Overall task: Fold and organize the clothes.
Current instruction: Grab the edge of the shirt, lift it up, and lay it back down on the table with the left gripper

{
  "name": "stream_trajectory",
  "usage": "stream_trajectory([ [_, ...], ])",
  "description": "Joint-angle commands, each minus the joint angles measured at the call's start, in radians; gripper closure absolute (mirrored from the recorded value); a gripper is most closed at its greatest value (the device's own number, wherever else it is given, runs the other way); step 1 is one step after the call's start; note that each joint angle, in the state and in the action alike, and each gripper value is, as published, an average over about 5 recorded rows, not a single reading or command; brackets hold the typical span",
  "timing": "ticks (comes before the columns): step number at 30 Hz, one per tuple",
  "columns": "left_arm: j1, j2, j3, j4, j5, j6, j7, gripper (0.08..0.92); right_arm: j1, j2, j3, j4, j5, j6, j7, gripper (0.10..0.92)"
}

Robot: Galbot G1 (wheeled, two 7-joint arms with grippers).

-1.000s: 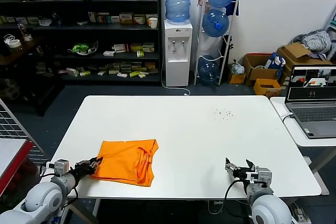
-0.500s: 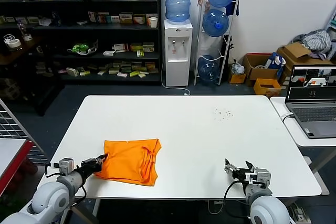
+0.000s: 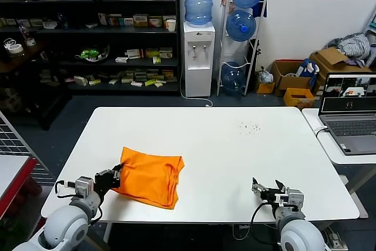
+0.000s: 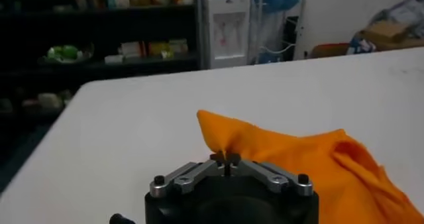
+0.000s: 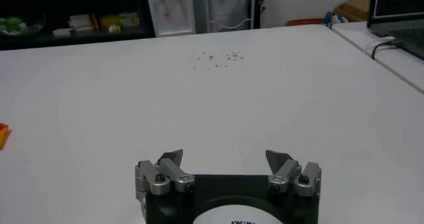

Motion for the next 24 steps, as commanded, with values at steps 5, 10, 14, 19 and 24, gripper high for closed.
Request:
stream_trajectory([
  [5, 0.102, 0.147, -0.169, 0.159, 0.343, -0.139, -0.016, 0.902, 0.003, 0.013, -0.005, -0.003, -0.004, 0.004, -0.001, 0.203],
  [10, 0.116, 0.224, -0.203, 0.247, 0.303, -0.164, -0.013, 0.902, 0.006, 0.012, -0.005, -0.004, -0.004, 0.005, -0.001, 0.203],
  [14, 0.111, 0.286, -0.208, 0.297, 0.277, -0.18, -0.009, 0.902, 0.005, 0.018, -0.006, -0.005, -0.007, 0.005, -0.001, 0.203],
  [19, 0.105, 0.339, -0.199, 0.307, 0.239, -0.181, -0.008, 0.902, 0.003, 0.023, -0.006, -0.007, -0.012, 0.005, -0.001, 0.203],
  [24, 0.08, 0.327, -0.188, 0.242, 0.16, -0.143, -0.015, 0.902, -0.002, 0.029, -0.006, -0.006, -0.02, 0.004, -0.001, 0.203],
])
